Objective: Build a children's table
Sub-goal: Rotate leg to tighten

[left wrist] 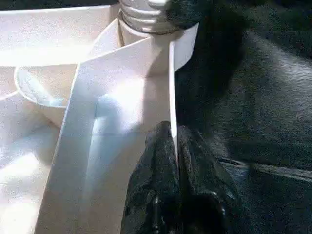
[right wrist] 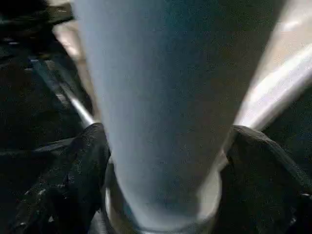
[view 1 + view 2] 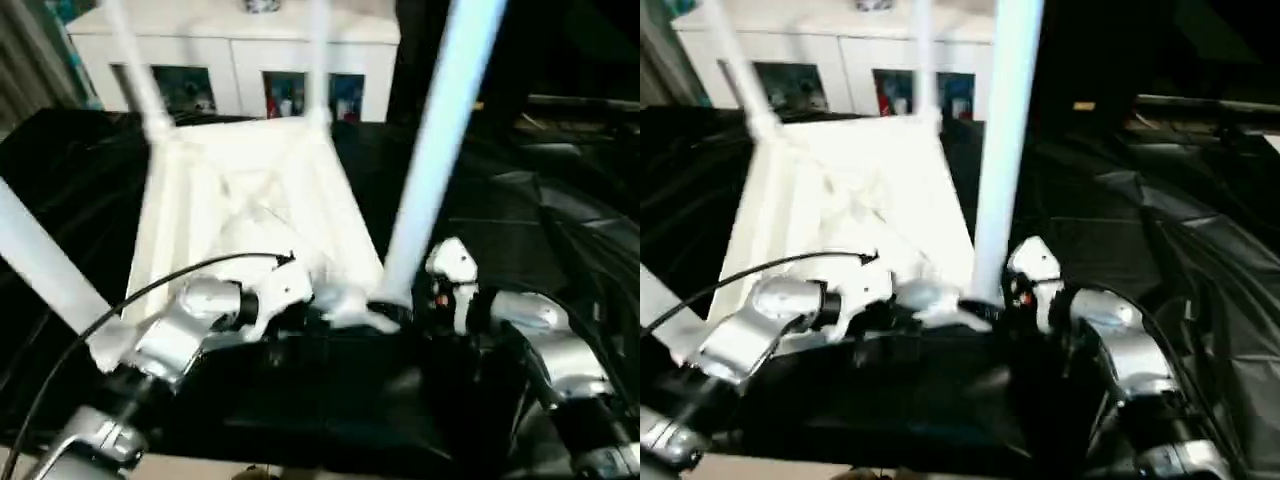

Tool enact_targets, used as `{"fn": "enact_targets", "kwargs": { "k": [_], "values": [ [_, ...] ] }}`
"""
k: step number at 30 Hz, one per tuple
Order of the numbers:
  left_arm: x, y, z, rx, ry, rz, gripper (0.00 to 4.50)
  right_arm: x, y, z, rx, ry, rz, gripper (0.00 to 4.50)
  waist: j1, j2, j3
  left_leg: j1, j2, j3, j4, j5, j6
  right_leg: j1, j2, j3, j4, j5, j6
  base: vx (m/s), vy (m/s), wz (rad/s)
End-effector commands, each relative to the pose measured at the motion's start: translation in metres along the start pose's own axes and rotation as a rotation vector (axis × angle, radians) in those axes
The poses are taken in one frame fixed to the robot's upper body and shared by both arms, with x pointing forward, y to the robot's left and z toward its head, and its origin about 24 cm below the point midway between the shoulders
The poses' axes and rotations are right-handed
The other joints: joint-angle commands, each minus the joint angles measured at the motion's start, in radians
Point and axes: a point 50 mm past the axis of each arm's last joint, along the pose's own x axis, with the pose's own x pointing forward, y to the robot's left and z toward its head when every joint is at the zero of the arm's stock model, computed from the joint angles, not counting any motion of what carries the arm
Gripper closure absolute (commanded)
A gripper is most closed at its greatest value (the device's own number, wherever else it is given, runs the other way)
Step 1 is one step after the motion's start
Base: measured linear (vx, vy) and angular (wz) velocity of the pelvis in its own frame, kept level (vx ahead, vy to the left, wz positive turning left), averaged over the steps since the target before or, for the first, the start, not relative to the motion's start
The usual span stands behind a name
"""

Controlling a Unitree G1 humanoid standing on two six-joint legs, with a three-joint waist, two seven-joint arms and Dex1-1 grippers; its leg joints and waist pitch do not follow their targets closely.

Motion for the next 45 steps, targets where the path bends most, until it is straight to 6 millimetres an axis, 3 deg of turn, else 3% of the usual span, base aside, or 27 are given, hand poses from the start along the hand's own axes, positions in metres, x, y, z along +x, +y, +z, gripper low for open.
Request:
{"fn": "enact_targets", "kwargs": {
  "k": [1,6,18,24,27,30,33,38,40,41,43,45],
  "values": [
    [0.002,-0.005,0.007,0.014,-0.04,-0.042,4.5,-0.001,0.004,0.001,-0.009,0.017,0.052,0.64,-0.001,-0.018,-0.058,0.024,0.076,-0.034,-0.068,-0.099,0.091,0.036,-0.095,0.045,-0.057,-0.011,-0.246,0.0,0.0,0.0],
    [0.0,-0.006,0.006,0.016,-0.042,-0.046,4.5,-0.003,0.005,-0.003,-0.037,0.052,0.084,0.64,0.001,-0.017,-0.06,0.025,0.075,-0.034,-0.066,-0.097,0.084,0.037,-0.096,0.046,-0.058,-0.023,-0.243,0.0,0.0,0.0],
    [-0.002,-0.007,0.004,0.011,-0.036,-0.048,4.5,-0.008,0.003,-0.007,-0.033,0.066,0.084,1.7,0.002,-0.017,-0.062,0.024,0.074,-0.034,-0.062,-0.083,0.093,0.038,-0.094,0.044,-0.054,-0.007,-0.248,0.0,0.0,0.0],
    [-0.001,-0.007,0.003,0.0,-0.034,-0.038,4.5,-0.007,0.005,-0.011,-0.024,0.067,0.074,1.81,0.002,-0.017,-0.063,0.024,0.073,-0.034,-0.059,-0.073,0.098,0.039,-0.093,0.044,-0.052,0.011,-0.25,0.0,0.0,0.0],
    [0.004,0.0,0.003,-0.032,-0.036,0.031,4.5,-0.003,-0.003,-0.017,0.03,0.067,-0.063,1.83,-0.001,-0.016,-0.062,0.023,0.072,-0.033,-0.061,-0.078,0.093,0.036,-0.093,0.045,-0.054,0.0,-0.254,0.0,0.0,0.0],
    [0.01,0.008,0.004,-0.062,-0.03,0.109,4.5,0.002,-0.012,-0.023,0.09,0.06,-0.214,1.84,-0.009,-0.018,-0.056,0.028,0.069,-0.034,-0.066,-0.141,0.053,0.035,-0.095,0.046,-0.068,-0.114,-0.246,0.0,0.0,0.0],
    [0.023,0.017,0.005,-0.093,-0.021,0.209,4.5,0.012,-0.015,-0.028,0.176,0.032,-0.35,1.84,-0.013,-0.012,-0.048,0.033,0.066,-0.037,-0.072,-0.205,0.012,0.031,-0.097,0.049,-0.084,-0.253,-0.205,-0.017,-0.001,0.0],
    [0.039,0.028,0.011,-0.132,0.001,0.348,4.5,0.03,-0.018,-0.031,0.253,0.033,-0.592,1.85,-0.018,-0.011,-0.047,0.038,0.067,-0.041,-0.079,-0.262,-0.021,0.023,-0.099,0.051,-0.098,-0.363,-0.165,0.0,0.0,0.0],
    [0.041,0.029,0.011,-0.136,0.007,0.363,4.5,0.033,-0.019,-0.032,0.261,0.034,-0.63,1.85,-0.019,-0.012,-0.046,0.036,0.066,-0.043,-0.081,-0.267,-0.025,0.022,-0.097,0.051,-0.098,-0.372,-0.158,0.0,0.0,0.0],
    [0.048,0.033,0.013,-0.145,0.031,0.425,4.5,0.046,-0.021,-0.029,0.289,0.037,-0.788,1.85,-0.02,-0.005,-0.046,0.039,0.067,-0.043,-0.083,-0.272,-0.032,0.014,-0.097,0.053,-0.1,-0.358,-0.155,0.0,0.0,0.0],
    [0.05,0.033,0.013,-0.144,0.039,0.436,4.5,0.051,-0.019,-0.026,0.295,0.026,-0.817,1.85,-0.022,-0.006,-0.049,0.035,0.065,-0.046,-0.086,-0.269,-0.044,0.019,-0.097,0.051,-0.095,-0.339,-0.155,0.0,0.0,0.0],
    [0.052,0.033,0.013,-0.137,0.037,0.432,4.5,0.058,-0.016,-0.021,0.288,0.005,-0.798,1.85,-0.019,-0.004,-0.052,0.037,0.067,-0.044,-0.085,-0.263,-0.036,0.02,-0.096,0.052,-0.092,-0.273,-0.16,0.0,0.0,0.0]
  ]
}}
